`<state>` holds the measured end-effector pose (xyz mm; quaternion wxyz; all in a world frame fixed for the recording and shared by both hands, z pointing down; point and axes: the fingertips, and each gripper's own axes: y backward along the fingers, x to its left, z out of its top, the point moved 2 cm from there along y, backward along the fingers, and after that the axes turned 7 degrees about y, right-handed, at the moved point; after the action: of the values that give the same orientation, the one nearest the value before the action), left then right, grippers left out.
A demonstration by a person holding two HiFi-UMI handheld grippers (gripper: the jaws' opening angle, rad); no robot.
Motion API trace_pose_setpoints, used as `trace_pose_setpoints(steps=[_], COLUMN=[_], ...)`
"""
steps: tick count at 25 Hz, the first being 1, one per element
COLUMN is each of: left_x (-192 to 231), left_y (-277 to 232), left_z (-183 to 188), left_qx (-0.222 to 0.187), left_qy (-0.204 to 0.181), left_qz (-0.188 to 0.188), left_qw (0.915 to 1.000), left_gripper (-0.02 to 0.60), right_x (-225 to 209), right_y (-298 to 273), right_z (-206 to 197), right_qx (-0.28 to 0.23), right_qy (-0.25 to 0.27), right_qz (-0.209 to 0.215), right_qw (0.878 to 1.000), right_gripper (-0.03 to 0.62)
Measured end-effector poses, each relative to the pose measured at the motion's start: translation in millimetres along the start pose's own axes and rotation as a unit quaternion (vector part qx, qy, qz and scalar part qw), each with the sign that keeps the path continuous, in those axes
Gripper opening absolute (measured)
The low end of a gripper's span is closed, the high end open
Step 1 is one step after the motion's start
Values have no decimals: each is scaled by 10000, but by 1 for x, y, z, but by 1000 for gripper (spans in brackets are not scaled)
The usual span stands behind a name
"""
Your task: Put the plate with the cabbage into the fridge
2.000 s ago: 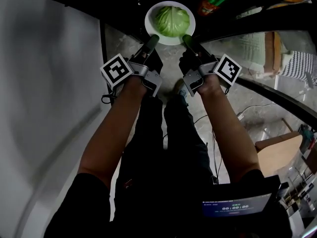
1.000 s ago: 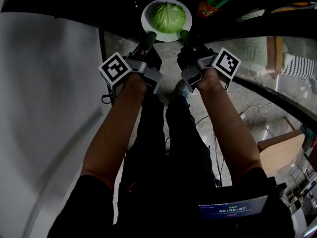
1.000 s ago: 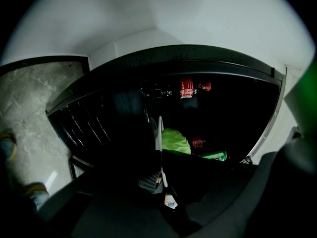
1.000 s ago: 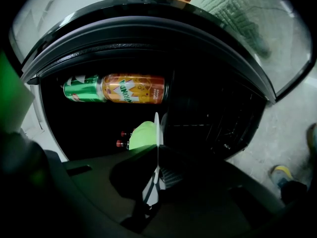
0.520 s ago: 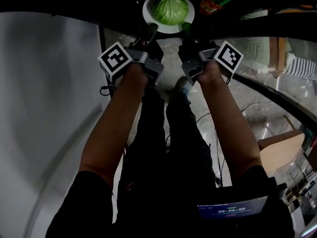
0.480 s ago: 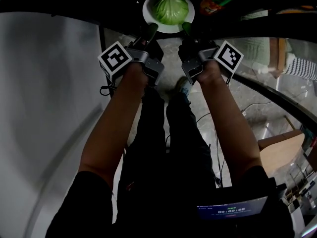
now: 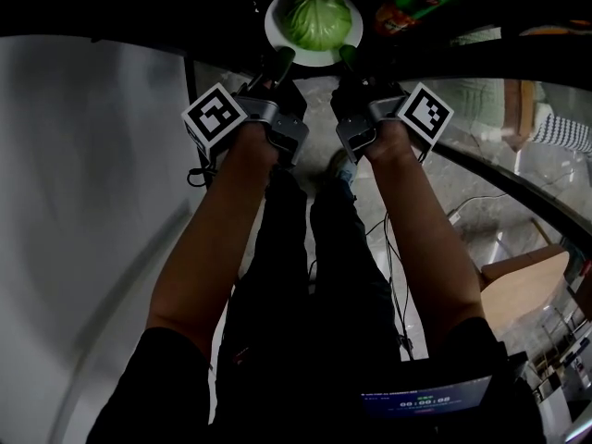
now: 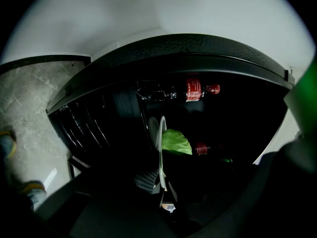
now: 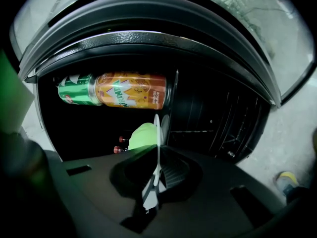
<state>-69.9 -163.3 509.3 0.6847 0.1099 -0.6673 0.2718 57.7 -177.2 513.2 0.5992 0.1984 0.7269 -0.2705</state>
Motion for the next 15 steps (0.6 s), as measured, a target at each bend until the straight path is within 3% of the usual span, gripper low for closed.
trace_pose_setpoints(steps=[15], left_x=[8], left_y=[5], left_z=[5], left_qx=[22], left_qy=[0], left_qz=[-32], left_qw=[10000], left_gripper=[12], right_x=[-5], right_y=[14], right_z=[4], right_qx=[-149], right_qy=[81], right_qz=[3], right_qw=[9999], right_gripper=[17])
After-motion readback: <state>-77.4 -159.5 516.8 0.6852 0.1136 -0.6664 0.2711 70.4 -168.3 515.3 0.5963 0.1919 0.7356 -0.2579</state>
